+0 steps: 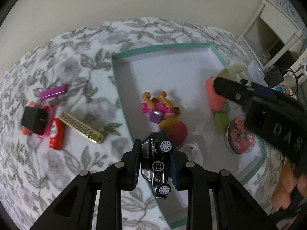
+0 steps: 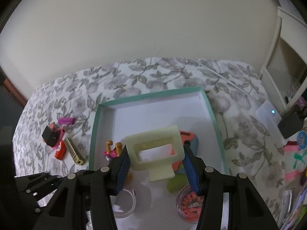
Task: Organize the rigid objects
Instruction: 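Carry the toy car and cream clip into the teal tray and release both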
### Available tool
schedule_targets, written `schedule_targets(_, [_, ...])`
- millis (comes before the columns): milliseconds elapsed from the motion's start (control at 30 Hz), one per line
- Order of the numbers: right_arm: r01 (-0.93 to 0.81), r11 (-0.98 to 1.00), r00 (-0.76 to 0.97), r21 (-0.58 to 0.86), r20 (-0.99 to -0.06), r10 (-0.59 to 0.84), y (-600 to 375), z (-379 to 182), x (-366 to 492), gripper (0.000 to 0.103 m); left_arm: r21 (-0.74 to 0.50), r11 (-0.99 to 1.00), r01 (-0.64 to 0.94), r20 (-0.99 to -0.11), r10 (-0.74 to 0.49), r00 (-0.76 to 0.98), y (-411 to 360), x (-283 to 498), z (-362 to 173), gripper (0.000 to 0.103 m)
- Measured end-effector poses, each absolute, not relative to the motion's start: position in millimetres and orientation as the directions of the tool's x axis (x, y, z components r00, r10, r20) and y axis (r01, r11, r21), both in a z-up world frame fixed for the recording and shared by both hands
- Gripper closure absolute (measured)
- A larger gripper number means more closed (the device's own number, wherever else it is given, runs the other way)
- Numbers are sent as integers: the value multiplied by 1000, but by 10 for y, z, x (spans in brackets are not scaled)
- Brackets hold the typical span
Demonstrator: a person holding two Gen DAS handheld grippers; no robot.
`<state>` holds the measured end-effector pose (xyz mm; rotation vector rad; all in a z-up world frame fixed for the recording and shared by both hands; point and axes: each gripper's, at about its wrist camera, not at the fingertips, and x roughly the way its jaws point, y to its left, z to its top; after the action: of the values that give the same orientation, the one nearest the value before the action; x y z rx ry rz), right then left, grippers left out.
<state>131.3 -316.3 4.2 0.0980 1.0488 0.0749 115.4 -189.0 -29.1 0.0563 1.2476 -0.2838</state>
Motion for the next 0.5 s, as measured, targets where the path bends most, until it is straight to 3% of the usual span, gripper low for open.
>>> schedule_targets(500, [-46, 992, 382, 114, -916, 123, -3024, -375, 1395, 48, -118, 962, 245, -944, -185, 273, -1939, 1160, -525, 75])
